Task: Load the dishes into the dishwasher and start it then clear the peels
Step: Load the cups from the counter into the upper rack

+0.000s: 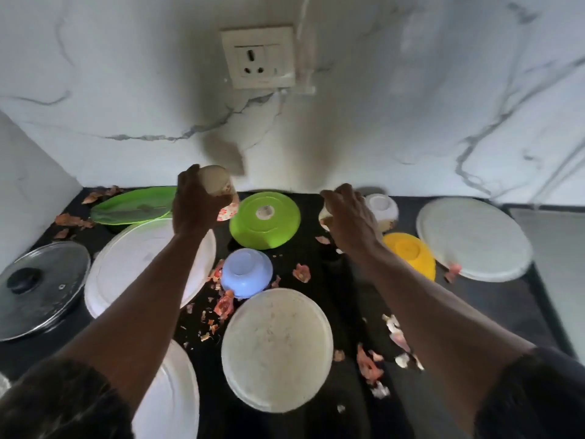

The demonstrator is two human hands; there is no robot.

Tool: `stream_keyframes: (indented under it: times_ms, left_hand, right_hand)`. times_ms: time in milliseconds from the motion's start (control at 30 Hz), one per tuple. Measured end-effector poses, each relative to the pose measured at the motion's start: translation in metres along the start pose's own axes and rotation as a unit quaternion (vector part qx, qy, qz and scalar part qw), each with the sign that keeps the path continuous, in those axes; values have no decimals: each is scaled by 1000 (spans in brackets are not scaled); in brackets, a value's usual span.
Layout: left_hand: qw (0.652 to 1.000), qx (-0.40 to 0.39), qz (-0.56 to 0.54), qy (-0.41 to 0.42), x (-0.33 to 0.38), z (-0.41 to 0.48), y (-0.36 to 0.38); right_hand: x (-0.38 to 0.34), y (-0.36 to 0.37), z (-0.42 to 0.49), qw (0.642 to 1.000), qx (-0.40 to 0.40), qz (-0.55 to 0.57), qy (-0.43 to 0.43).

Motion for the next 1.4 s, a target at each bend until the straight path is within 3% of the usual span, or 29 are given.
stream_keyframes:
  times_ms: [167, 367, 633, 1000, 1167, 1400]
  left_hand:
    - [996, -43, -36, 72, 51, -57, -23]
    - [964, -139, -108, 197, 141, -160, -6]
    - [879, -248, -163, 374, 270, -323, 26]
    - [743, -373, -242, 500, 408, -555, 53]
    - [709, -414, -228, 524, 442, -651, 82]
    - [680, -468, -163, 540, 479, -745, 167]
  right_hand:
    - [13, -50, -85, 998, 45, -18, 38]
    - [54, -96, -208, 985, 77, -23, 156]
    - [133, -153, -395, 937, 134, -42, 320]
    - [240, -202, -663, 841, 174, -53, 510]
    - [293, -197, -764, 801, 163, -43, 574]
    - [359, -158, -826, 784, 161, 7, 599]
Point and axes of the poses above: each hand's wrist, its own z-axis towards the middle knuckle, its own y-axis out of the palm, x = y × z, the point moved 4 cm from there along z, towards the middle knuckle, and after that the axes turned 7 degrees about y, right-handed, at the moved point
